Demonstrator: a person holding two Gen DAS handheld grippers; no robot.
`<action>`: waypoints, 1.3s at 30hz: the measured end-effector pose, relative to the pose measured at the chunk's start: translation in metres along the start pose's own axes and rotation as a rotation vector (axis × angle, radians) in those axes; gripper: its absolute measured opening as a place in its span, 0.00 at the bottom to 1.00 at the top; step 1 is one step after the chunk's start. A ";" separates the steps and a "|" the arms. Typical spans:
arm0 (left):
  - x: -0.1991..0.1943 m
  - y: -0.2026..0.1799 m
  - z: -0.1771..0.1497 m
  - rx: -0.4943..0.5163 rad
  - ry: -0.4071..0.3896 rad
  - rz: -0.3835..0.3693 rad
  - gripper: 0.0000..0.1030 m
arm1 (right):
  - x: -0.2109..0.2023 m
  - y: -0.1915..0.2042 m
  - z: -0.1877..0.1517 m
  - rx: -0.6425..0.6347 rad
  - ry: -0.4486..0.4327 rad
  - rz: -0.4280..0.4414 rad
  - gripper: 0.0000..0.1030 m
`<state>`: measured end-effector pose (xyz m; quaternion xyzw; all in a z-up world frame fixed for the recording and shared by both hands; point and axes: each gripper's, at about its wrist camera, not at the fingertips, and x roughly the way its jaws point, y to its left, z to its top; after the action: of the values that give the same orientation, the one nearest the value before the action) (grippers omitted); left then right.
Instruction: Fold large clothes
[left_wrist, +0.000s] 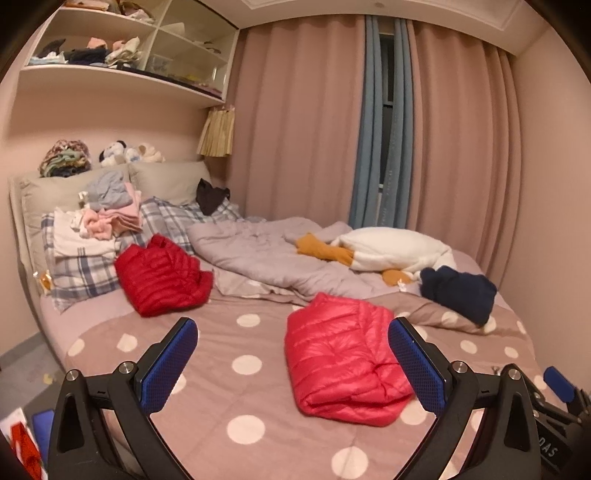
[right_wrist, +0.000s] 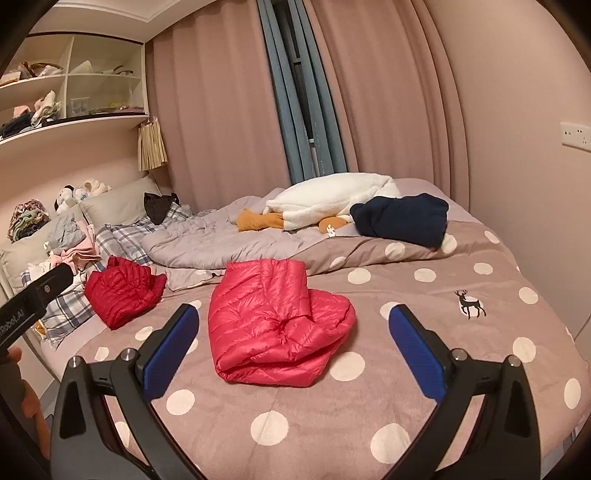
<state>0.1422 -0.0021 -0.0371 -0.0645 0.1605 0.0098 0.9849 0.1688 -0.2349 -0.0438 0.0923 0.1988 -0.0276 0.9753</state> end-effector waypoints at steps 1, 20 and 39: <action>-0.001 0.001 -0.001 0.000 0.004 -0.005 0.99 | -0.001 0.001 0.000 0.001 0.000 -0.001 1.00; 0.004 -0.001 -0.004 0.004 0.015 -0.058 0.99 | 0.004 0.015 0.006 -0.024 -0.017 -0.061 1.00; 0.005 -0.007 -0.015 0.014 0.047 -0.094 0.99 | -0.002 0.014 -0.002 -0.034 -0.027 -0.108 1.00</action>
<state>0.1429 -0.0107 -0.0518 -0.0655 0.1807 -0.0392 0.9806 0.1677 -0.2210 -0.0423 0.0646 0.1905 -0.0784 0.9764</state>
